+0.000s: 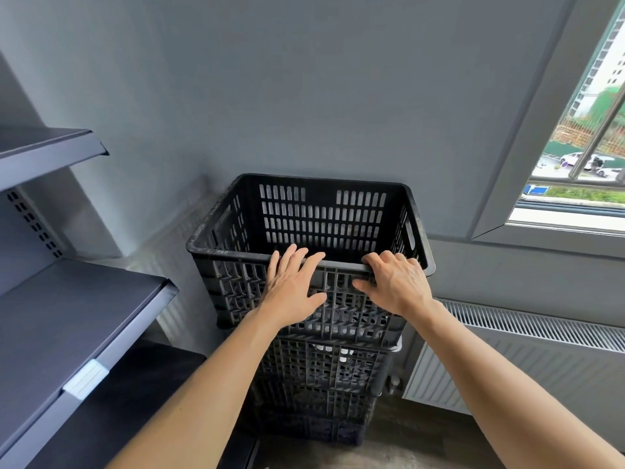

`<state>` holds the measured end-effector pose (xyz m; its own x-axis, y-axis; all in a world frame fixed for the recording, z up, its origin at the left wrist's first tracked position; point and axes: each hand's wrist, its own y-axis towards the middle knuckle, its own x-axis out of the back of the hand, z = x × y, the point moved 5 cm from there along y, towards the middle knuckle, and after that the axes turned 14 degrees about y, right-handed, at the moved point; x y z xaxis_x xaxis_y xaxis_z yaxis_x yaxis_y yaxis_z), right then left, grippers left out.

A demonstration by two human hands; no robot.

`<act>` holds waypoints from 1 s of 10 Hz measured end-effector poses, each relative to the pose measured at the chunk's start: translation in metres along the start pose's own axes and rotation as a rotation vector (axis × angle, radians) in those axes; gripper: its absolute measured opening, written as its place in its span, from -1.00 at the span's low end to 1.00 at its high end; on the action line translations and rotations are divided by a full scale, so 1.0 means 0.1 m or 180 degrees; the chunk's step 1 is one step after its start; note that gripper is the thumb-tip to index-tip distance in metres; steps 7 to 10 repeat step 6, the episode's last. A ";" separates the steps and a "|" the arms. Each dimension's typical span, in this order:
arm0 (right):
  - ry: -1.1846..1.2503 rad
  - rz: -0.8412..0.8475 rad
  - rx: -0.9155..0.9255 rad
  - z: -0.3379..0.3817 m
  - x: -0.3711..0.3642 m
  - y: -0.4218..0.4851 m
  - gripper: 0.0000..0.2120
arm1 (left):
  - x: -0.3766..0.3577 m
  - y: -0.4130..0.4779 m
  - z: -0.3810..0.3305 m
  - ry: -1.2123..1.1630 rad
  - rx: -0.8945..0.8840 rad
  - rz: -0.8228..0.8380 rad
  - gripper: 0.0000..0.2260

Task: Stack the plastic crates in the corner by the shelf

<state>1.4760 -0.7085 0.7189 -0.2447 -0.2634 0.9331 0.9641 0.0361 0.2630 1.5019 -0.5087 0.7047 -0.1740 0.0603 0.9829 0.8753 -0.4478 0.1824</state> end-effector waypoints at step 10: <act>0.0736 0.0214 0.0081 0.61 0.19 -0.61 -0.45 | 0.32 -0.72 0.13 -0.1076 0.0073 -0.0512 -0.55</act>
